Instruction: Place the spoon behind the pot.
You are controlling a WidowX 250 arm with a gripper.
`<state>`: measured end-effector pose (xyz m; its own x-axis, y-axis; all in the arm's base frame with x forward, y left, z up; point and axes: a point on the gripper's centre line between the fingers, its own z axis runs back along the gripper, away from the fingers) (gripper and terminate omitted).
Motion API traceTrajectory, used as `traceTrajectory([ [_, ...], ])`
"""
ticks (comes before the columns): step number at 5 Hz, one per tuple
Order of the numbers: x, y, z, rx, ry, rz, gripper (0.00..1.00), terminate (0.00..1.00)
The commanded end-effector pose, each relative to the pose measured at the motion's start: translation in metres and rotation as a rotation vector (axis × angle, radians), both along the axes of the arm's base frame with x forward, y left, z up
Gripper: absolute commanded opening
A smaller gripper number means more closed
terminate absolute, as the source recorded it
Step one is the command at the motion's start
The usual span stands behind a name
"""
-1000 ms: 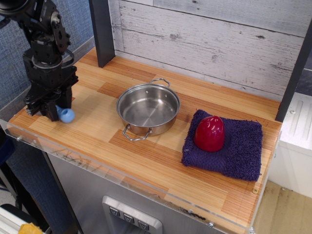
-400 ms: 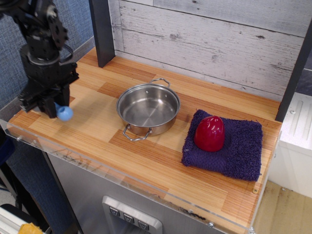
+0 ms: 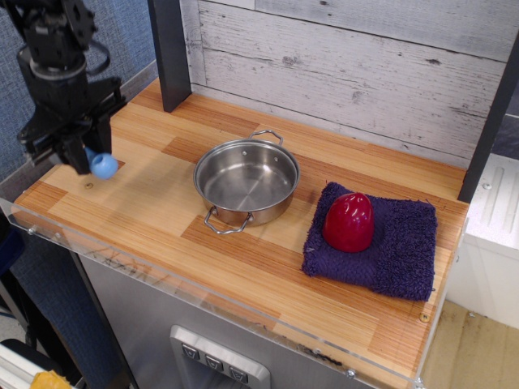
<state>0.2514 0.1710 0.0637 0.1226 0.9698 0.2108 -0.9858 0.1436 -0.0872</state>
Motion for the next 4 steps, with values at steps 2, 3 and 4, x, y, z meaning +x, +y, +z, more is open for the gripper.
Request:
traceTrajectory([
  [2, 0.066, -0.016, 0.033, 0.006, -0.126, -0.019, 0.00, 0.00],
  [3, 0.078, -0.021, 0.018, 0.016, -0.122, -0.008, 0.00, 0.00],
  [4, 0.096, -0.026, 0.002, 0.010, -0.115, -0.005, 0.00, 0.00],
])
